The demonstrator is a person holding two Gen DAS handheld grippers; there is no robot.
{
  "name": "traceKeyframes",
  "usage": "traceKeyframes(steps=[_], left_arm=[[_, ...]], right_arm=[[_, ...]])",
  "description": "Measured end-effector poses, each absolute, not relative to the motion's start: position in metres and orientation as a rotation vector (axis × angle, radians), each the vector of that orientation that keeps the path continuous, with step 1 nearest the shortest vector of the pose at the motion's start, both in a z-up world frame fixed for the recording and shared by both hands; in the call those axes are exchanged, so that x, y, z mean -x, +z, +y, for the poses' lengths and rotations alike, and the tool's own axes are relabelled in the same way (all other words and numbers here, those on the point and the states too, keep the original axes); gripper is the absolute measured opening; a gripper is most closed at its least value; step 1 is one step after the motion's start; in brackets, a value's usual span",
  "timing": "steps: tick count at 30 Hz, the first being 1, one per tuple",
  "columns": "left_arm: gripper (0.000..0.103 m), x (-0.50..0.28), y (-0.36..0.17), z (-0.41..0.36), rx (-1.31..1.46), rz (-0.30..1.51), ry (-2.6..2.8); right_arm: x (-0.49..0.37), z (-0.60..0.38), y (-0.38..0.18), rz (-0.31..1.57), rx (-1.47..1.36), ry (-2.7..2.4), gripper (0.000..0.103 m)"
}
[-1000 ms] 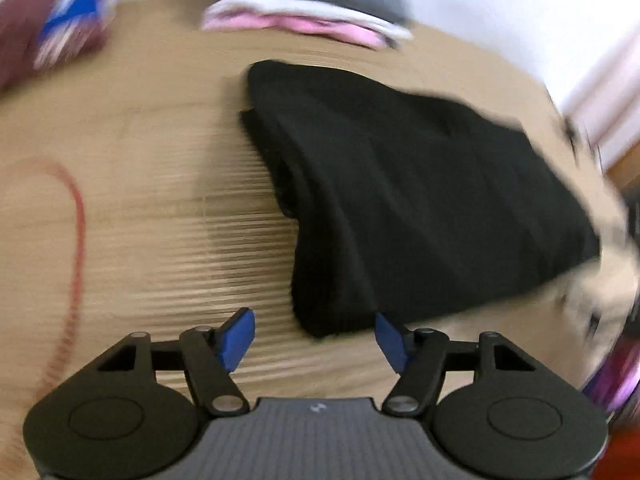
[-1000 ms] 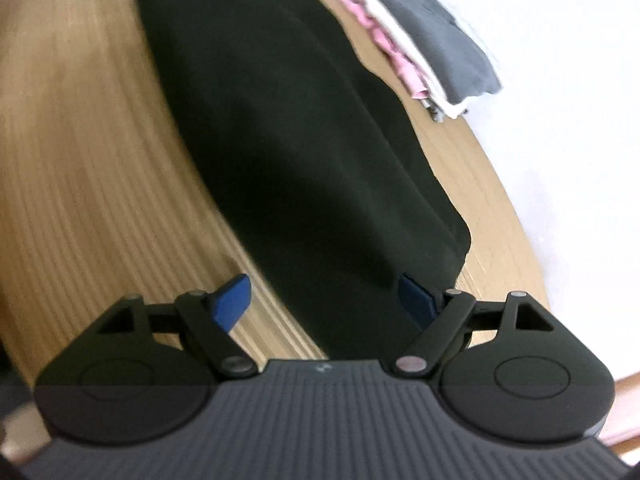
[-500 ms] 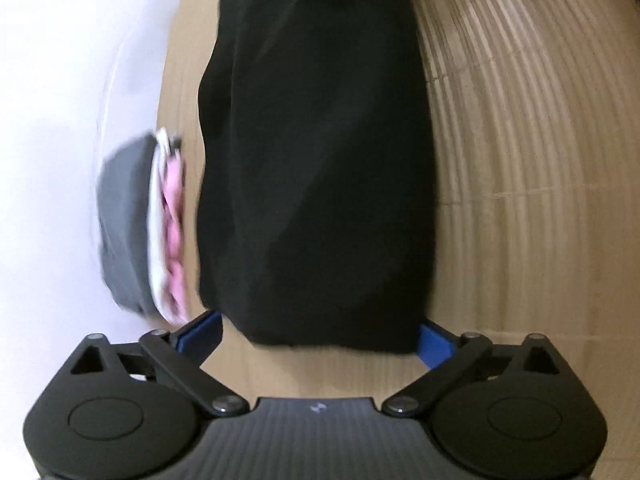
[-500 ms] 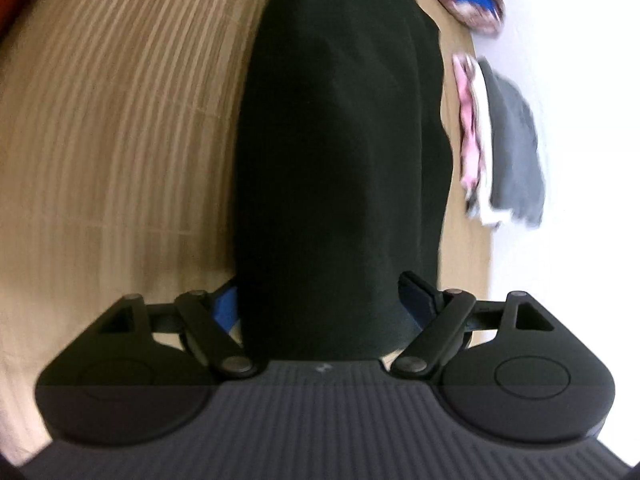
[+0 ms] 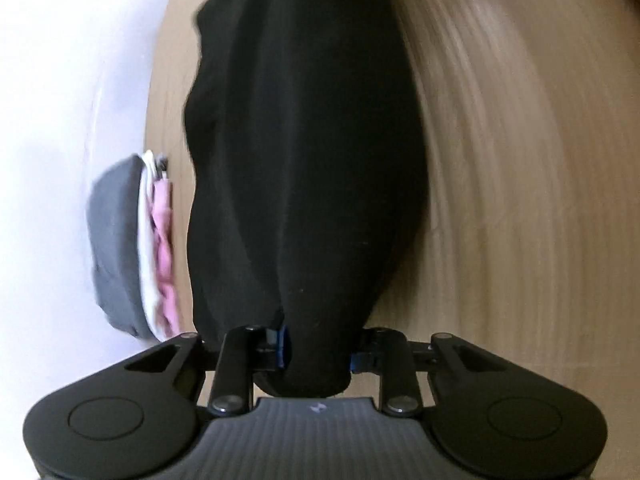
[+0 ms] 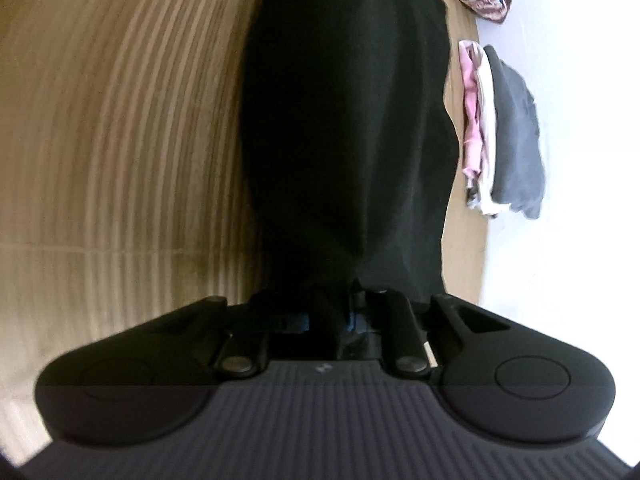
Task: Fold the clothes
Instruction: 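Lift the folded black sweater off the table with both grippers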
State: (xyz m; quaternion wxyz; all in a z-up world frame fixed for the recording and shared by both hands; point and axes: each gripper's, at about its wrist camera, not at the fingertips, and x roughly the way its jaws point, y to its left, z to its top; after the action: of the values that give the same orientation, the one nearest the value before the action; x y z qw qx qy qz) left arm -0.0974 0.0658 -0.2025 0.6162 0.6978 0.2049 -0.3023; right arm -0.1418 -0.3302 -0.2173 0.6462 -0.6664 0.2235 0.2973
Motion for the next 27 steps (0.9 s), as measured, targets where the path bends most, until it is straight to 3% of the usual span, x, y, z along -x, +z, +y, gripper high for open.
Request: traceKeyframes(steps=[6,12,16,22,27], left_arm=[[0.027,0.171,-0.093,0.083,-1.557,0.272,-0.803],[0.028,0.194,0.03,0.127,-1.255,0.41,-1.165],[0.028,0.159,0.045,0.123,-1.154,0.547,-1.255],[0.028,0.021,-0.027,0.094,-1.027,0.809,-1.253],[0.028,-0.101,-0.097,0.055,-0.957,1.019,-1.24]], right_arm=[[0.18,-0.365,-0.104,0.614,1.325,0.818,0.018],[0.225,-0.39,0.034,0.709,1.087,0.9,0.018],[0.19,-0.4,0.066,0.847,0.923,1.035,0.018],[0.037,-0.394,-0.036,1.235,0.735,1.216,0.018],[-0.099,-0.395,-0.123,1.383,0.595,1.212,0.018]])
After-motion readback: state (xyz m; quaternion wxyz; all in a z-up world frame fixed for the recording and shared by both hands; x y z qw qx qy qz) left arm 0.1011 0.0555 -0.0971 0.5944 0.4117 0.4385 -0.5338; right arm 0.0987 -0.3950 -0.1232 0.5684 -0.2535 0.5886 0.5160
